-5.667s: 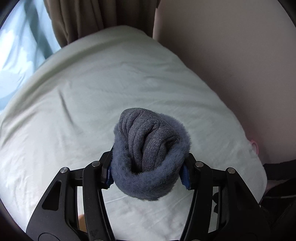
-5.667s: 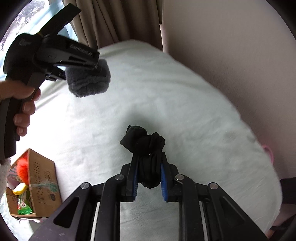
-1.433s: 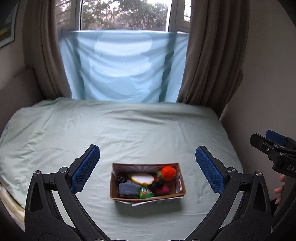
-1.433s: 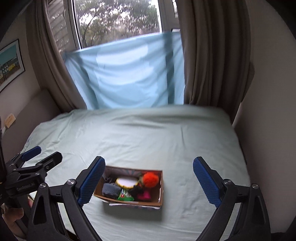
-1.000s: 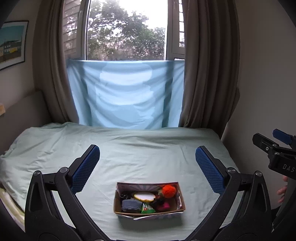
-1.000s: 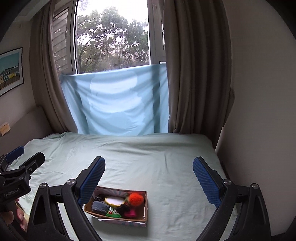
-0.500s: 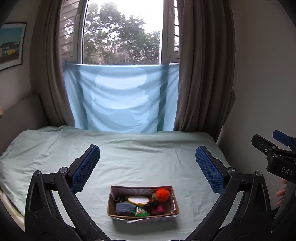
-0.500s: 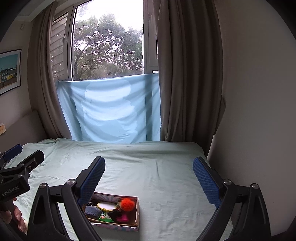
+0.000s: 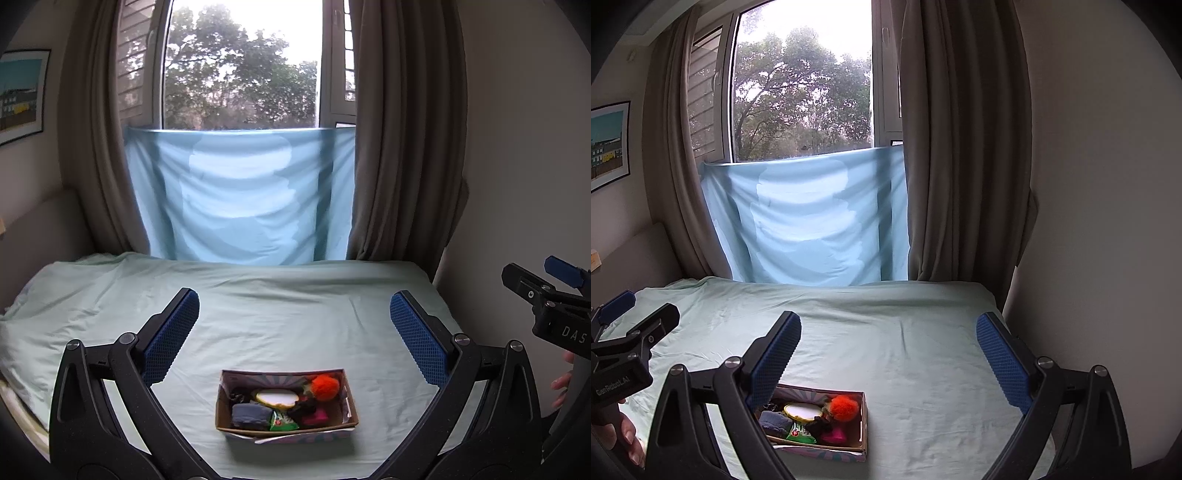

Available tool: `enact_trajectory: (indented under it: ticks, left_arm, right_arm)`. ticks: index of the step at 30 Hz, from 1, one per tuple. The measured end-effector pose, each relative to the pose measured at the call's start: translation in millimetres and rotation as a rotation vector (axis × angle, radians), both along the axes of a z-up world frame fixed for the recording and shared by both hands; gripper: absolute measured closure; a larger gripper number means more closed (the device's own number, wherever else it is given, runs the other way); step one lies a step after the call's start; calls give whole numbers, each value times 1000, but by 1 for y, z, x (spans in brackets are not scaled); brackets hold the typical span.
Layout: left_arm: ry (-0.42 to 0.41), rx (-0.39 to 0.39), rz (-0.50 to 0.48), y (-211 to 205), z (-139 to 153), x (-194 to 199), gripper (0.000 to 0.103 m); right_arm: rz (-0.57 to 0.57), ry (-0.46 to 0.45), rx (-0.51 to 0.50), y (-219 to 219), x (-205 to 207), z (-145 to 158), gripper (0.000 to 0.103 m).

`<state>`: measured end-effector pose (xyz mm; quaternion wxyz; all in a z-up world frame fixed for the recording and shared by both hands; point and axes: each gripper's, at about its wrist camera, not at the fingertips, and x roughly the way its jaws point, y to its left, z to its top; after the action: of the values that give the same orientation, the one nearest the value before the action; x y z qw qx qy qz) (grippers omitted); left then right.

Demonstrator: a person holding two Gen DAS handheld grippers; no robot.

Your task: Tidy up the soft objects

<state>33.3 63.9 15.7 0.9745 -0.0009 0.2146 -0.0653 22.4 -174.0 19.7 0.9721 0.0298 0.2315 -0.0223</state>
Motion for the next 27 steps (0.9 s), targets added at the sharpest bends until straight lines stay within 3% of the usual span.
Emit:
enact_trajectory:
  ticks: [27]
  left_arm:
    - [-11,7,-16,3,0,0,0]
  right_arm:
    - [-21,1,21,7,0,3,8]
